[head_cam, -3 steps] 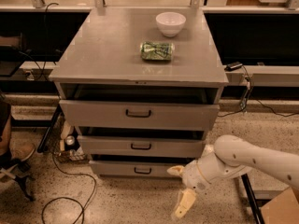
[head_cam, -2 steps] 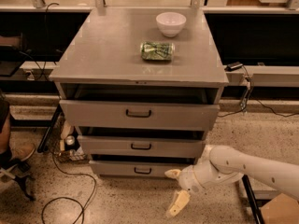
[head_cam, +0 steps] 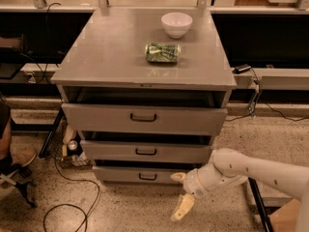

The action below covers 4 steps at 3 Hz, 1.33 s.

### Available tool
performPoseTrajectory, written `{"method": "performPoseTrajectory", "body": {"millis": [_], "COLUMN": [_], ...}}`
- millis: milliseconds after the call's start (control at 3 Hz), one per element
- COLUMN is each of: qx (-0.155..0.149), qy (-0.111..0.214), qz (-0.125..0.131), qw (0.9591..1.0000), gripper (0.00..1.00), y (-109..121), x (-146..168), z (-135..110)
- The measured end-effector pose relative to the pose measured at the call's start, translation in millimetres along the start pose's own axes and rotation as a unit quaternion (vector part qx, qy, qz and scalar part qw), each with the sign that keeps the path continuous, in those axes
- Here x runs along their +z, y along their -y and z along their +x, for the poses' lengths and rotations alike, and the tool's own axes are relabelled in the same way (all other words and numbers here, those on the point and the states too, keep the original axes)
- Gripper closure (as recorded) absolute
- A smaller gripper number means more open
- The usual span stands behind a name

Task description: Open bottom drawer

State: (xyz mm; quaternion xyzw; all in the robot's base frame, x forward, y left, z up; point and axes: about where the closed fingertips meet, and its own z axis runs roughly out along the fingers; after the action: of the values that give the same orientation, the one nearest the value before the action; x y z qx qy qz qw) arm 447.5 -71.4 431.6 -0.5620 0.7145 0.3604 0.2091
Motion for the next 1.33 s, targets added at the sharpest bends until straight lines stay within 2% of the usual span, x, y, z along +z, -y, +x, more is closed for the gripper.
{"method": "performPoseTrajectory", "body": {"millis": [333,667,1000,1333], "qx": [-0.016,-0.013,-0.014,-0.028], "qy": [-0.033,-0.040,-0.040,-0.071], "qz": [0.036,0.060,0.060,0.077], "qw": [0.9987,0.9973,0.9973,0.9941], "gripper": [0.00,0.00,0.00,0.00], "y": [65.9,115.7,115.8,130.5], "x": [13.4,22.1,22.2,37.2], "z": [40.8,67.9,68.0,94.1]}}
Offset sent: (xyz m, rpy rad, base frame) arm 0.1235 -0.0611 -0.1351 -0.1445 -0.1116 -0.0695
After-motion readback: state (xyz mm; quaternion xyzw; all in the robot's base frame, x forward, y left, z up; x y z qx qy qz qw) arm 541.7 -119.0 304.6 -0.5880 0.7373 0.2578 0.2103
